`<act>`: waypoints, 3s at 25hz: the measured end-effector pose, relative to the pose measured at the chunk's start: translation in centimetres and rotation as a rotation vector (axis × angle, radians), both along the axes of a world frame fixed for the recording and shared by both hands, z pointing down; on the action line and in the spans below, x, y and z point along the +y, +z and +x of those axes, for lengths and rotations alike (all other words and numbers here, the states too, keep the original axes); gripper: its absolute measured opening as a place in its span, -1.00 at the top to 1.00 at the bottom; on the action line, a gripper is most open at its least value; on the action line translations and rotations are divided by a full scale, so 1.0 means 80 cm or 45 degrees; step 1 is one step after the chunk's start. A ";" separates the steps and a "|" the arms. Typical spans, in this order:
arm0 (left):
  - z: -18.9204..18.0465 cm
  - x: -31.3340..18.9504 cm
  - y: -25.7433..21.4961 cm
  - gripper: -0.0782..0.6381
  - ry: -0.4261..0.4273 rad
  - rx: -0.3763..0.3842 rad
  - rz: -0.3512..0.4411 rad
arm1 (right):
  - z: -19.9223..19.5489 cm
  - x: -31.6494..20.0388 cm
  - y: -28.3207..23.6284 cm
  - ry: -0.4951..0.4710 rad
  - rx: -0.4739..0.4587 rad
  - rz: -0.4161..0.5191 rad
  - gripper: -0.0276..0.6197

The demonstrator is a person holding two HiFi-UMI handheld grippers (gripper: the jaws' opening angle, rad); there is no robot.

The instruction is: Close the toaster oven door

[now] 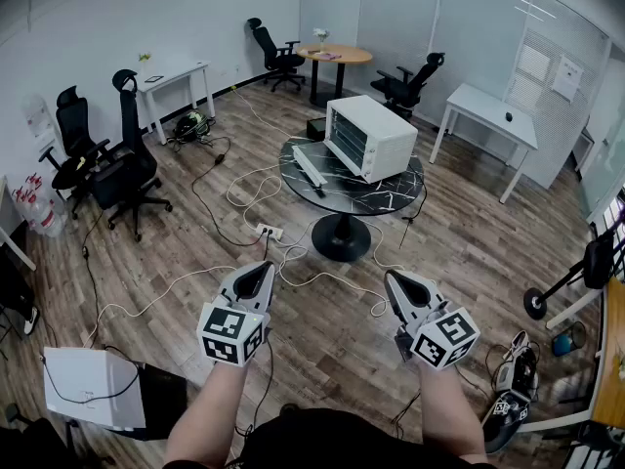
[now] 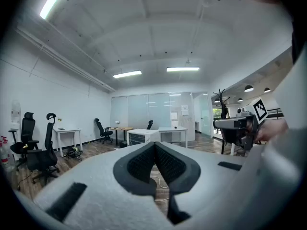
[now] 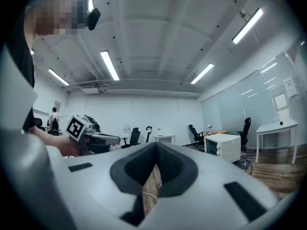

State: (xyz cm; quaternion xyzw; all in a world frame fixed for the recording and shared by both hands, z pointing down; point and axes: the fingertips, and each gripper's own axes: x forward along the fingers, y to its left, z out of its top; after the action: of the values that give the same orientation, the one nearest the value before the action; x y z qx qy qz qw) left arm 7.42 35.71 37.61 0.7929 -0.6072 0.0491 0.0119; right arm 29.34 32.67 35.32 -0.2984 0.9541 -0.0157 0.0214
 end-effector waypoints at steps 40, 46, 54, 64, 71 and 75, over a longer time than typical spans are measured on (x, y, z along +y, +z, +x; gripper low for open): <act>-0.079 -0.175 0.081 0.76 -0.047 0.053 -0.129 | -0.070 -0.174 0.097 -0.051 0.031 -0.251 0.78; -0.140 -0.260 0.072 0.76 -0.006 0.037 -0.112 | -0.130 -0.253 0.087 -0.035 0.047 -0.240 0.83; -0.200 -0.316 0.048 0.76 0.040 0.041 -0.069 | -0.189 -0.309 0.077 -0.018 0.044 -0.233 0.89; -0.237 -0.375 0.083 0.76 0.036 0.091 -0.136 | -0.230 -0.368 0.110 -0.036 0.069 -0.310 0.89; -0.268 -0.466 0.088 0.76 -0.017 0.057 -0.150 | -0.261 -0.479 0.117 -0.079 0.014 -0.311 0.90; -0.286 -0.539 0.092 0.76 -0.064 0.064 -0.164 | -0.279 -0.561 0.116 -0.111 -0.018 -0.307 0.90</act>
State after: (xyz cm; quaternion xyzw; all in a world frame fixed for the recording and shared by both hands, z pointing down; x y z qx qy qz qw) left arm -15.43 -7.44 44.97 0.7759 -0.6222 0.0679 0.0793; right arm 7.05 -12.25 44.61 -0.2569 0.9572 -0.1333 -0.0085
